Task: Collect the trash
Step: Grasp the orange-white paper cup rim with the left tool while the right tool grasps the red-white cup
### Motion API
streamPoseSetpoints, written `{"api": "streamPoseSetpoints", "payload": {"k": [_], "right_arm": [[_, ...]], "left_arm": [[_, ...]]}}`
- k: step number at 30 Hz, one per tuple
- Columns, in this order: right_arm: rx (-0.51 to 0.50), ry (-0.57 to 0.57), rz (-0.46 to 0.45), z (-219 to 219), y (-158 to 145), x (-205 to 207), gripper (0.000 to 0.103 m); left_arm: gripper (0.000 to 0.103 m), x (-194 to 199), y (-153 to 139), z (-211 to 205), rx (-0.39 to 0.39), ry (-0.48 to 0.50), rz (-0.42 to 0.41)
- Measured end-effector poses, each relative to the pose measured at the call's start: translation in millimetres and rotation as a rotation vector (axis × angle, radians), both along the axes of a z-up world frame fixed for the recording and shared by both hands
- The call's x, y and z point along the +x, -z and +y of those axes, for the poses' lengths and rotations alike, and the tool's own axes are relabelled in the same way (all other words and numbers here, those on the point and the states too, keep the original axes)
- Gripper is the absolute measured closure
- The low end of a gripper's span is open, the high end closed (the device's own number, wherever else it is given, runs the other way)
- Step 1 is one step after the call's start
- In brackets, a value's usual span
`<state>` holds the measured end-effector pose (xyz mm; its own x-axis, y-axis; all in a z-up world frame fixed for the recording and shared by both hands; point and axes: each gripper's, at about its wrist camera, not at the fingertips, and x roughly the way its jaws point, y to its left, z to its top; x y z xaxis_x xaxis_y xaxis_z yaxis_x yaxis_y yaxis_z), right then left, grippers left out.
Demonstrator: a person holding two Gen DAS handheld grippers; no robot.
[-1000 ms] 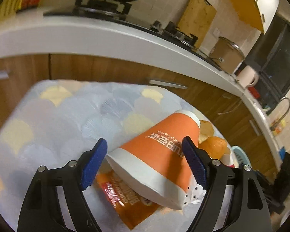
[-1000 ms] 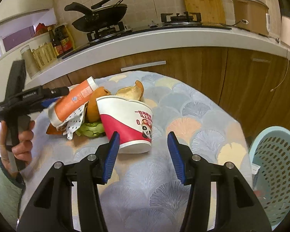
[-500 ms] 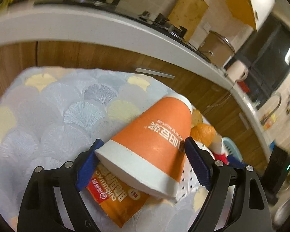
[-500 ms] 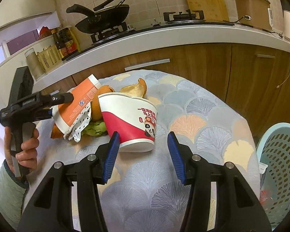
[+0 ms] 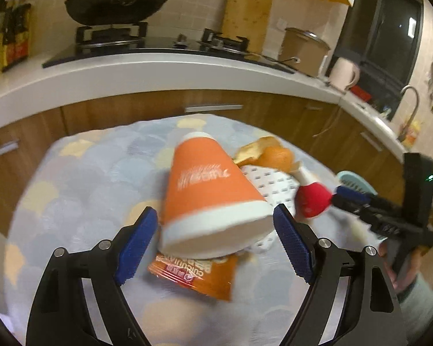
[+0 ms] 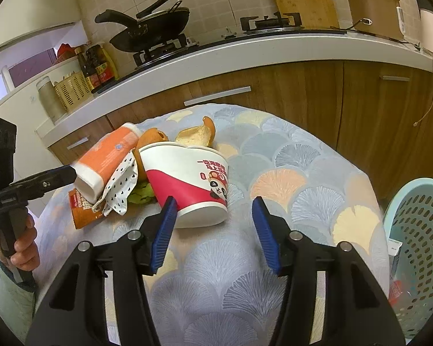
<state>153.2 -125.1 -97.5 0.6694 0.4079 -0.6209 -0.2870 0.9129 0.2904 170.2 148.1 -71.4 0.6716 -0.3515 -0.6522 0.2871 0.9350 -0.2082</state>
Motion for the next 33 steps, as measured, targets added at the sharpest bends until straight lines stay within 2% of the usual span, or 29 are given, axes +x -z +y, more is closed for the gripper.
{"api": "streamPoseSetpoints", "payload": {"k": [3,7,9,11,13,14,16,17,18,19,21,23,27,33], "right_arm": [[0.0,0.002,0.001,0,0,0,0.048],[-0.001,0.003,0.003,0,1,0,0.047],[-0.006,0.004,0.005,1,1,1,0.047],[-0.011,0.007,0.0,1,1,0,0.047],[-0.016,0.012,-0.011,2,-1,-2,0.047],[-0.02,0.011,-0.021,3,-2,-3,0.047],[-0.036,0.007,-0.028,6,-4,-4,0.047],[-0.049,0.0,-0.028,9,-5,-4,0.047],[-0.065,-0.015,-0.026,14,-5,-3,0.047],[-0.078,-0.031,-0.023,19,-6,-2,0.047],[-0.099,-0.044,-0.024,26,-6,0,0.038],[-0.098,-0.05,-0.022,30,-7,5,0.034],[-0.094,-0.061,0.01,36,-6,18,0.026],[-0.094,-0.065,0.064,43,3,33,0.025]], "left_arm": [[0.034,6,5,5,0.055,-0.011,0.028],[0.034,-3,4,7,0.065,0.025,0.012],[0.034,-2,2,7,0.094,-0.017,-0.005],[0.037,8,3,5,0.121,-0.049,0.014],[0.049,16,6,1,0.163,-0.069,0.029],[0.051,19,9,-3,0.182,-0.074,0.036],[0.066,27,13,-8,0.189,-0.075,0.046],[0.07,29,14,-10,0.189,-0.079,0.05],[0.077,31,16,-13,0.198,-0.088,0.051],[0.089,32,16,-15,0.204,-0.094,0.049],[0.093,33,16,-15,0.193,-0.115,0.04],[0.095,32,14,-14,0.194,-0.135,0.022],[0.1,27,5,-5,0.146,-0.166,-0.004],[0.101,16,-8,1,0.093,-0.188,-0.038]]}}
